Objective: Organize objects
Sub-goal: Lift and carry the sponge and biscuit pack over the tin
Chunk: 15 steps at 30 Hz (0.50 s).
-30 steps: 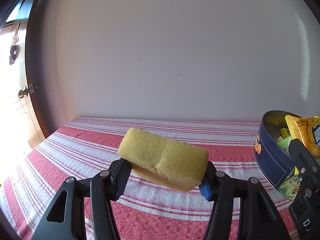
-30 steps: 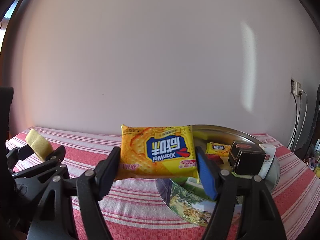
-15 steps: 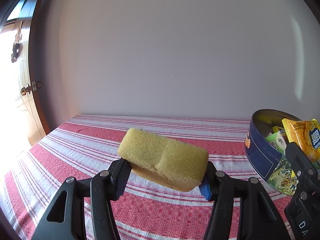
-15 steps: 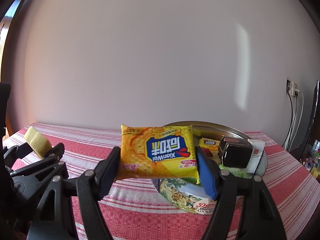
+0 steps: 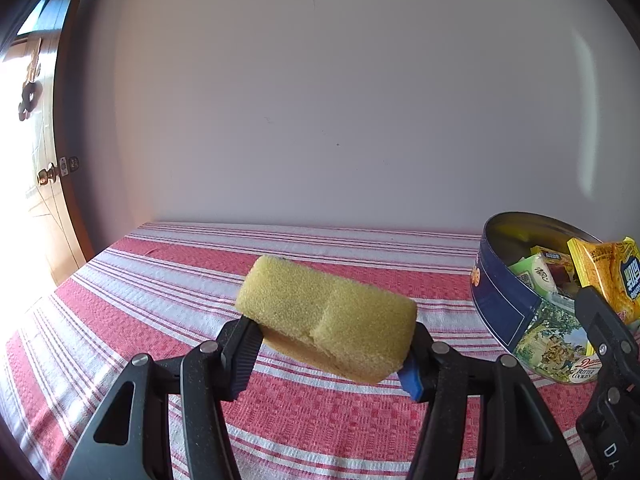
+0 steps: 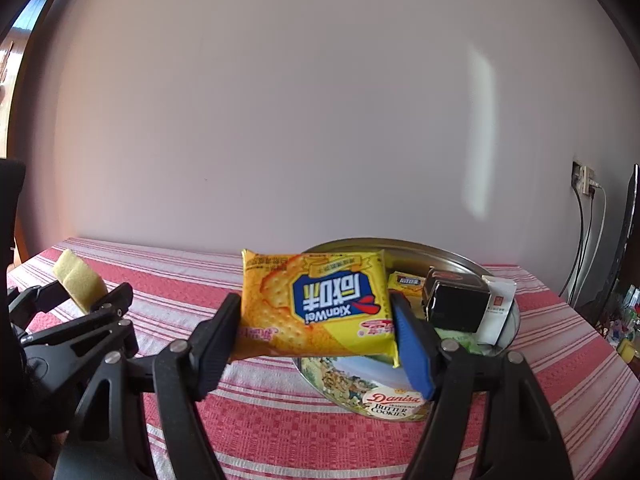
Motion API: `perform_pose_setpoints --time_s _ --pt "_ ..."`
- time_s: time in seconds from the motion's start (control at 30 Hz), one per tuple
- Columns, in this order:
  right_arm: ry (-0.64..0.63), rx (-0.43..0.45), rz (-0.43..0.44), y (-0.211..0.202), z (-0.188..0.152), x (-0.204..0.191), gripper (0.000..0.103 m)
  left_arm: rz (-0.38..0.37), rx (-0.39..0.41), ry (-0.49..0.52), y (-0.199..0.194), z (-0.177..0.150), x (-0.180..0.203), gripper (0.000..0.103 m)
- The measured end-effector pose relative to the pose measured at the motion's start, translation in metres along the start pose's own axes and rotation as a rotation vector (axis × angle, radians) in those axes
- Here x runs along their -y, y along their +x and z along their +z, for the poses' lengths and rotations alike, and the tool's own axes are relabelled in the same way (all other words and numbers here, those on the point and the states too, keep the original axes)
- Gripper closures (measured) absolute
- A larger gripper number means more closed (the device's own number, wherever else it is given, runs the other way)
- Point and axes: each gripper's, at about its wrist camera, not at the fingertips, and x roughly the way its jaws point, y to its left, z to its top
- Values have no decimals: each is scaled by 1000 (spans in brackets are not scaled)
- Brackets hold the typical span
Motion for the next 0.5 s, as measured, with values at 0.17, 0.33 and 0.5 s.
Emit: perform_pose_setpoints --time_s 0.17,0.33,0.5 --pt "-13 13 -15 -8 -4 14 29 -13 6 10 -4 -2 10 43" --pt "-27 31 -46 -16 -4 24 29 -39 4 13 -7 -2 22 43" --pt "-30 37 -67 -17 -4 38 29 -81 15 2 -15 0 33 43"
